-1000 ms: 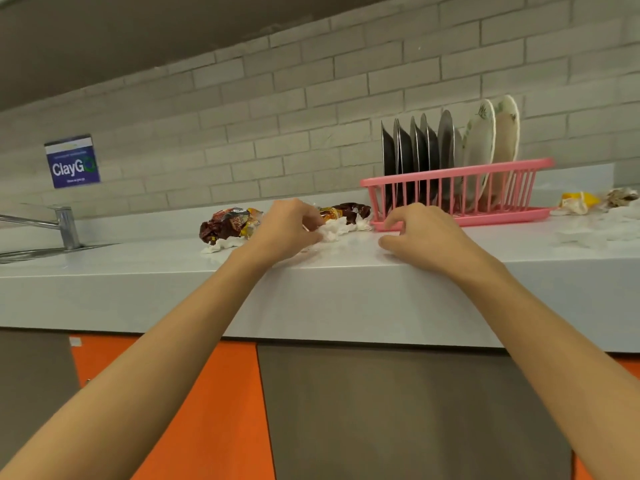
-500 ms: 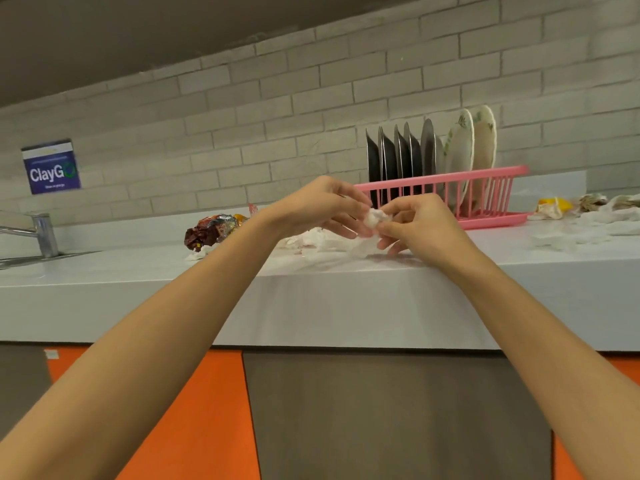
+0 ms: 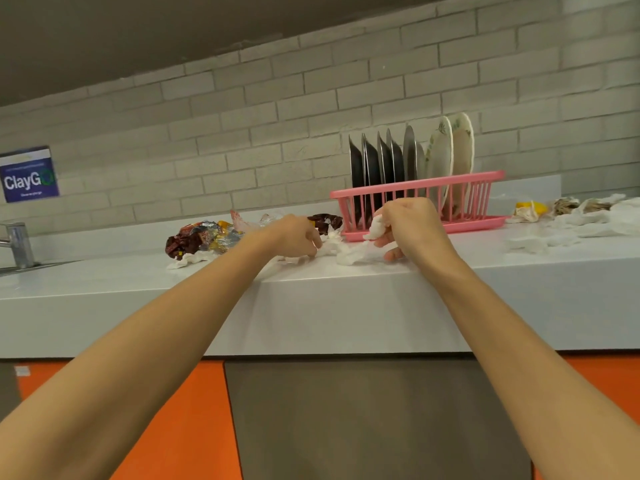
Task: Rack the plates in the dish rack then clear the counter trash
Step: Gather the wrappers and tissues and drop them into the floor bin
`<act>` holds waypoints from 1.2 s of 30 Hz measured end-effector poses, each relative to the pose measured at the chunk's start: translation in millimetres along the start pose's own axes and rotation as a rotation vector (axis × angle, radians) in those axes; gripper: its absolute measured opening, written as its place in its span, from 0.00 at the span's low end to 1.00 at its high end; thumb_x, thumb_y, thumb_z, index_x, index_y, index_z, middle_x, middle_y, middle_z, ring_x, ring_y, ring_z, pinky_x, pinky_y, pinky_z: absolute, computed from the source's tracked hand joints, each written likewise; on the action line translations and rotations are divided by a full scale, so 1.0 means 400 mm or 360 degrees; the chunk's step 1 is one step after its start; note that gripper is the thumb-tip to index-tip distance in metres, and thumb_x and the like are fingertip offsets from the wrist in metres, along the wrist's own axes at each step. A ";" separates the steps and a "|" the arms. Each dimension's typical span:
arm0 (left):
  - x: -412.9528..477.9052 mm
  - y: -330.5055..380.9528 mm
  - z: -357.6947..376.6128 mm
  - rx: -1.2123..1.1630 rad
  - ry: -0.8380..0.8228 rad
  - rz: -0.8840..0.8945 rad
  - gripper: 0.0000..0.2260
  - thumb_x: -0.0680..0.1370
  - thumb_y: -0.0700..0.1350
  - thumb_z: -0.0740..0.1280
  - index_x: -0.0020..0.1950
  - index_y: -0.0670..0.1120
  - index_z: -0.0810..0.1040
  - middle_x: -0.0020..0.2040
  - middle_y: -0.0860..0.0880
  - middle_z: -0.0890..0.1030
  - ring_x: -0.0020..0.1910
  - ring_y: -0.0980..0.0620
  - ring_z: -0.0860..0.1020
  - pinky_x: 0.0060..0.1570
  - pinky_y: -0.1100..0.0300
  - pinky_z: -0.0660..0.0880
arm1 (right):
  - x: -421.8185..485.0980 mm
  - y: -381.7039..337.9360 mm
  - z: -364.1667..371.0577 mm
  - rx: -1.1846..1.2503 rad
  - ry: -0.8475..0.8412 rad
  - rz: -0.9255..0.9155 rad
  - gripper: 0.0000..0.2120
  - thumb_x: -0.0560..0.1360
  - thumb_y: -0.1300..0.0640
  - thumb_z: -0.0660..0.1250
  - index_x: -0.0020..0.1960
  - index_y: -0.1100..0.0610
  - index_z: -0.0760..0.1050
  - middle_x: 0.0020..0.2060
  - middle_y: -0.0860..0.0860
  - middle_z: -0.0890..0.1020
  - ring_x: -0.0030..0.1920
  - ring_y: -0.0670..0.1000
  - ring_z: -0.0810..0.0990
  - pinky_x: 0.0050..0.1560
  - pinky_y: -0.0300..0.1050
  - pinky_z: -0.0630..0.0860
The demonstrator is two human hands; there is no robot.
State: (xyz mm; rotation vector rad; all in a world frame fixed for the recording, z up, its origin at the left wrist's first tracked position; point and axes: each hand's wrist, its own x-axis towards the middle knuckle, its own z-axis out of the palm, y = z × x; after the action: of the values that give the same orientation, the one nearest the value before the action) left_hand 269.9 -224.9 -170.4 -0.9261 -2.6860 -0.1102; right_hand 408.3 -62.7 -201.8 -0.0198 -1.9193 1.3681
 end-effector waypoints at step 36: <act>0.059 -0.048 0.021 -0.0047 0.0435 0.0233 0.03 0.76 0.40 0.70 0.47 0.45 0.82 0.46 0.49 0.82 0.46 0.50 0.79 0.47 0.56 0.77 | -0.007 0.000 0.039 -0.1056 -0.0559 -0.0200 0.18 0.79 0.50 0.63 0.33 0.58 0.71 0.35 0.55 0.78 0.31 0.51 0.69 0.32 0.44 0.64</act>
State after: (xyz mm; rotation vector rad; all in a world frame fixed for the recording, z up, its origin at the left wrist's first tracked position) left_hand 238.4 -224.6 -170.6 -1.0316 -2.3658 -0.2277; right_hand 401.2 -76.5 -205.4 0.0194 -2.5462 0.6302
